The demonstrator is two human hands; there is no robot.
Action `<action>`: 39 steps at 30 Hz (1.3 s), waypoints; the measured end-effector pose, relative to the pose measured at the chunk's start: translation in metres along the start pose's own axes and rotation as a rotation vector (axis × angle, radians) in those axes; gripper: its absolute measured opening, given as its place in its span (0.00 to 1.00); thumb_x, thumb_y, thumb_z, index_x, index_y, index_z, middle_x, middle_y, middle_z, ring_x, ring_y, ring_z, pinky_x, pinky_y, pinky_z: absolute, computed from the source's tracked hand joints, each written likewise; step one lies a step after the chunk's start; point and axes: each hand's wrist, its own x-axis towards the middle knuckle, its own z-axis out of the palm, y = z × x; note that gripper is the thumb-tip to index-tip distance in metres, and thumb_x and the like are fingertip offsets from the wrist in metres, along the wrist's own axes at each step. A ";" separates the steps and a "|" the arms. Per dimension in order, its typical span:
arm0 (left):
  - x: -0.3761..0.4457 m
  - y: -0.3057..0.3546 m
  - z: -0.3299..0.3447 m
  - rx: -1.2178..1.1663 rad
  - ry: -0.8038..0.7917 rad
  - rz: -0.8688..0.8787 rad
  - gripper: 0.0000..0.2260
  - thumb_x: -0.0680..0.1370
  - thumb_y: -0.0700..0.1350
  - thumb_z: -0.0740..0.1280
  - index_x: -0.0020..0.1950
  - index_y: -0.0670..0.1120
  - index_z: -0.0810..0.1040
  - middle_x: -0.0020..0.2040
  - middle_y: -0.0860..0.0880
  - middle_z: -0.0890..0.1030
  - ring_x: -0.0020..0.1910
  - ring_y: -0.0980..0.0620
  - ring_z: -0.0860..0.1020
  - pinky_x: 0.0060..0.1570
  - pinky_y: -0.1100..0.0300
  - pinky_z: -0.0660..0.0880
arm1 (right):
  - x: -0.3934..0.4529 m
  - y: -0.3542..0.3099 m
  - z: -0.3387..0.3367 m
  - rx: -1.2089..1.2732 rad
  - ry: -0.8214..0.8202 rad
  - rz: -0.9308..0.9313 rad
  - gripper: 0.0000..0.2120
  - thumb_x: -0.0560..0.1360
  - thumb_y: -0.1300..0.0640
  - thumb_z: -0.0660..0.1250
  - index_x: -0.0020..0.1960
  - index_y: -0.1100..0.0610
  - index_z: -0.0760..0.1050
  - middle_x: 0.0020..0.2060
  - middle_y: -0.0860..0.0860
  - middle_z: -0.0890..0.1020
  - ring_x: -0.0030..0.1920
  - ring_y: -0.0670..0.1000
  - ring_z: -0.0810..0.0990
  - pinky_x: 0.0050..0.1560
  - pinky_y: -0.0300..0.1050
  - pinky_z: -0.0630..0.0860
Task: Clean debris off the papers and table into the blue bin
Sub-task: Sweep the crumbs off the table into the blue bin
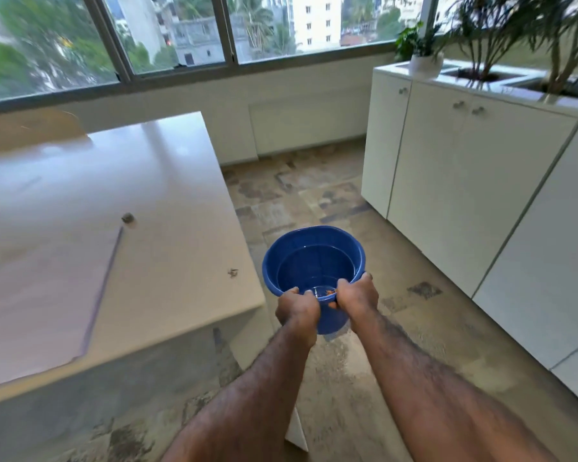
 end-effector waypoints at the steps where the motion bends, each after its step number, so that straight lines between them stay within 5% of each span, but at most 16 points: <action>1: -0.005 0.006 -0.006 0.019 -0.017 0.005 0.18 0.80 0.43 0.63 0.70 0.47 0.71 0.64 0.45 0.76 0.59 0.46 0.77 0.58 0.54 0.75 | -0.006 -0.005 -0.002 0.007 0.016 -0.014 0.19 0.75 0.61 0.62 0.66 0.58 0.67 0.55 0.56 0.79 0.31 0.47 0.76 0.24 0.38 0.70; 5: -0.019 0.030 -0.019 0.507 -0.053 0.239 0.20 0.78 0.51 0.64 0.66 0.43 0.70 0.56 0.44 0.78 0.52 0.46 0.79 0.51 0.54 0.78 | -0.014 -0.018 -0.006 0.078 0.070 -0.027 0.17 0.75 0.62 0.62 0.63 0.60 0.69 0.52 0.55 0.78 0.32 0.47 0.76 0.25 0.39 0.74; 8: -0.036 0.052 -0.040 0.910 -0.086 0.609 0.13 0.77 0.53 0.66 0.49 0.43 0.75 0.39 0.49 0.77 0.40 0.51 0.78 0.38 0.59 0.74 | -0.020 -0.025 -0.009 0.139 0.069 0.029 0.17 0.73 0.60 0.63 0.62 0.59 0.72 0.49 0.56 0.80 0.40 0.56 0.83 0.37 0.50 0.83; 12: -0.063 0.081 -0.075 0.862 -0.032 0.997 0.17 0.78 0.52 0.64 0.33 0.44 0.76 0.28 0.51 0.75 0.26 0.55 0.73 0.31 0.62 0.71 | -0.026 -0.026 -0.012 0.163 0.047 0.013 0.18 0.73 0.60 0.63 0.62 0.59 0.72 0.48 0.55 0.80 0.43 0.56 0.83 0.43 0.53 0.83; 15: -0.064 0.092 -0.112 0.699 0.049 1.128 0.16 0.79 0.48 0.62 0.35 0.44 0.79 0.30 0.50 0.80 0.27 0.54 0.74 0.31 0.64 0.71 | -0.032 -0.026 -0.017 0.164 0.043 -0.022 0.18 0.74 0.61 0.63 0.63 0.59 0.72 0.50 0.55 0.79 0.45 0.56 0.83 0.42 0.52 0.84; 19: -0.022 0.087 -0.169 0.767 0.235 0.994 0.15 0.80 0.44 0.60 0.62 0.41 0.79 0.60 0.39 0.81 0.56 0.38 0.79 0.58 0.53 0.73 | -0.034 -0.019 -0.026 0.164 0.050 -0.037 0.16 0.74 0.61 0.63 0.62 0.59 0.73 0.49 0.55 0.81 0.43 0.55 0.84 0.40 0.51 0.84; 23: 0.014 0.066 -0.210 1.078 0.141 0.638 0.34 0.81 0.62 0.49 0.77 0.38 0.55 0.78 0.39 0.56 0.77 0.42 0.57 0.73 0.49 0.55 | -0.033 -0.013 -0.037 0.147 0.066 -0.047 0.15 0.74 0.60 0.63 0.60 0.59 0.75 0.48 0.55 0.81 0.41 0.55 0.84 0.40 0.53 0.84; 27: 0.021 0.061 -0.211 1.294 0.033 0.537 0.45 0.73 0.73 0.37 0.79 0.42 0.41 0.80 0.43 0.41 0.79 0.46 0.43 0.76 0.49 0.43 | -0.036 -0.008 -0.044 0.148 0.076 -0.049 0.13 0.74 0.61 0.63 0.57 0.58 0.76 0.46 0.55 0.82 0.39 0.55 0.84 0.36 0.53 0.84; 36: 0.003 0.066 -0.153 1.242 -0.029 0.658 0.48 0.70 0.75 0.34 0.79 0.42 0.40 0.80 0.44 0.43 0.79 0.47 0.45 0.76 0.50 0.45 | -0.048 0.004 -0.051 0.136 0.099 -0.061 0.13 0.75 0.60 0.63 0.59 0.58 0.75 0.47 0.54 0.82 0.40 0.53 0.84 0.38 0.52 0.84; 39: -0.021 0.078 -0.098 1.117 -0.150 0.778 0.44 0.75 0.73 0.41 0.79 0.42 0.44 0.80 0.45 0.47 0.79 0.48 0.49 0.76 0.52 0.48 | -0.051 0.004 -0.052 0.136 0.119 -0.058 0.13 0.75 0.59 0.63 0.60 0.58 0.75 0.48 0.54 0.82 0.41 0.53 0.83 0.39 0.50 0.84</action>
